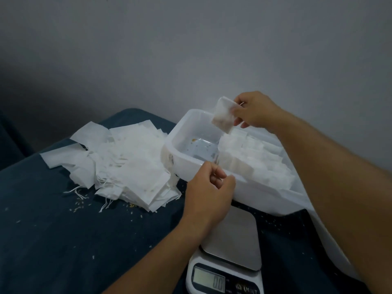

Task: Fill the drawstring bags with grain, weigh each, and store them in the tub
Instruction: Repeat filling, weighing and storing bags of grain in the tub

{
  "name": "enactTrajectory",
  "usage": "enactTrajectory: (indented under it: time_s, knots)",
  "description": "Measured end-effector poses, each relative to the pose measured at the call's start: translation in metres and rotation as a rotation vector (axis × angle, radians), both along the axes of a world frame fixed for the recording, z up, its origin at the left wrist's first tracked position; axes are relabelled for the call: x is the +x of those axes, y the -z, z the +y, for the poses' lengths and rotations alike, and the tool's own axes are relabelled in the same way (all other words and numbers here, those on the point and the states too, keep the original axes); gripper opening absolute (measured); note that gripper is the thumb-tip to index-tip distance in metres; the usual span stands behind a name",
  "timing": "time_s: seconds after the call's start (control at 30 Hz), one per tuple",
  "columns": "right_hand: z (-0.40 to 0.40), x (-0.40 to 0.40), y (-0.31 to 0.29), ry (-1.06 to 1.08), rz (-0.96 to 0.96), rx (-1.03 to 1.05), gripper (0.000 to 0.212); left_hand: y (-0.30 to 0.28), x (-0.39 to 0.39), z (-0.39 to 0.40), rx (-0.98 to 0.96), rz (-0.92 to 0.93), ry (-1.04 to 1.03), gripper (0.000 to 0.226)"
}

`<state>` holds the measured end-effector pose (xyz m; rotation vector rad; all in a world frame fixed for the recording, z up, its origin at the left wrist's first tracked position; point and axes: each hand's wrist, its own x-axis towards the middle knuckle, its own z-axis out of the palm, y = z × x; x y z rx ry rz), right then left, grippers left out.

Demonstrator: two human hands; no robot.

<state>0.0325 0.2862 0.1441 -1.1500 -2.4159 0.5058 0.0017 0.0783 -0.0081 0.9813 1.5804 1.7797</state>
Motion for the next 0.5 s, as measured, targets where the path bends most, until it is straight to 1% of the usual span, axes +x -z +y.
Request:
enactTrajectory:
  time_s: [0.1,0.23,0.27,0.33,0.37,0.4,0.5]
  knots:
    - [0.031,-0.030,0.032,0.059,-0.020,-0.058,0.013,0.001,-0.001,0.001,-0.012,-0.057,0.005,0.013]
    - [0.060,-0.057,0.062,0.127,-0.080,-0.118,0.023,0.001,0.001,0.001,-0.018,-0.102,0.024,0.011]
    - [0.065,-0.062,0.067,0.131,-0.115,-0.126,0.020,0.001,0.003,0.000,-0.016,-0.106,0.033,0.011]
    - [0.075,-0.067,0.074,0.135,-0.207,-0.119,0.008,0.001,0.005,0.000,-0.019,-0.115,0.053,0.012]
    - [0.079,-0.068,0.076,0.148,-0.256,-0.110,0.011,0.001,0.006,0.000,-0.026,-0.119,0.060,0.013]
    - [0.083,-0.069,0.078,0.167,-0.294,-0.113,0.020,0.001,0.007,0.000,-0.032,-0.124,0.063,0.013]
    - [0.090,-0.071,0.082,0.252,-0.334,-0.115,0.034,0.002,0.009,0.000,-0.041,-0.136,0.079,0.014]
